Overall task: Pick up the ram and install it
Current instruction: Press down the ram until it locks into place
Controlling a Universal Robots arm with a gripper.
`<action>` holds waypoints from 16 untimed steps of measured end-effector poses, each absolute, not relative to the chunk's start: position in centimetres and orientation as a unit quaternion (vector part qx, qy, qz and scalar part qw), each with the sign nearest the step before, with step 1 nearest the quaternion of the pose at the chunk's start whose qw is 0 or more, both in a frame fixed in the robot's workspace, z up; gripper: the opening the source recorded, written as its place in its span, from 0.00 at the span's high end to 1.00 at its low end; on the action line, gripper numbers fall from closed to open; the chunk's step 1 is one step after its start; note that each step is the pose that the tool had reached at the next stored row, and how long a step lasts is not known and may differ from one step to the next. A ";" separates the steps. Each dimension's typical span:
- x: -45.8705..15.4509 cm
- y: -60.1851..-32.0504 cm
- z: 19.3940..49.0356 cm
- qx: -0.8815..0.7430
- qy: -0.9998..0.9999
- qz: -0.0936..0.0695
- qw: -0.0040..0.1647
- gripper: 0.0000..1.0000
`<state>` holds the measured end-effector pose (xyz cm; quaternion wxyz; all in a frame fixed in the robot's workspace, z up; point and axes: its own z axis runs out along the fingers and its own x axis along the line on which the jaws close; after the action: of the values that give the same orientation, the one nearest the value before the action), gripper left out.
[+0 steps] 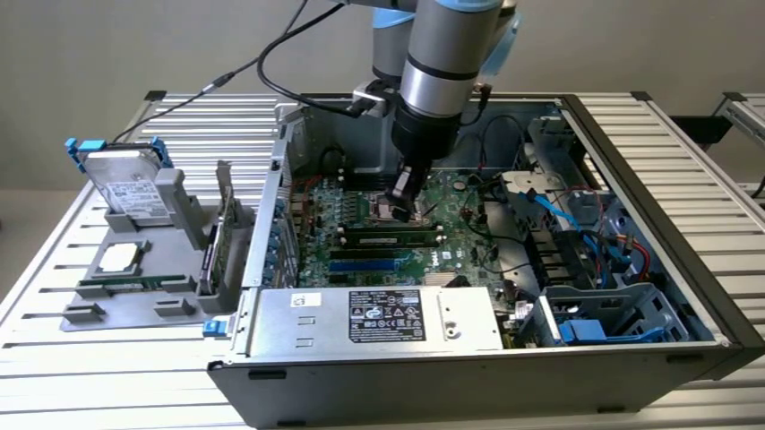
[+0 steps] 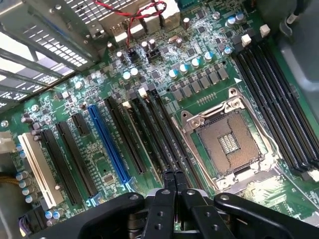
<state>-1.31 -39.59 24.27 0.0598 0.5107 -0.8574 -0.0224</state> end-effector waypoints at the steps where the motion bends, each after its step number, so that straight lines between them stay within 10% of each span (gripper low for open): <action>1: -1.3 -39.6 24.3 0.506 -0.860 -0.023 0.060 0.90; 16: -1.4 -39.6 24.2 0.447 -0.892 -0.025 0.055 0.90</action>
<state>-1.35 -39.59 24.16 0.0553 0.4474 -0.8923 -0.0250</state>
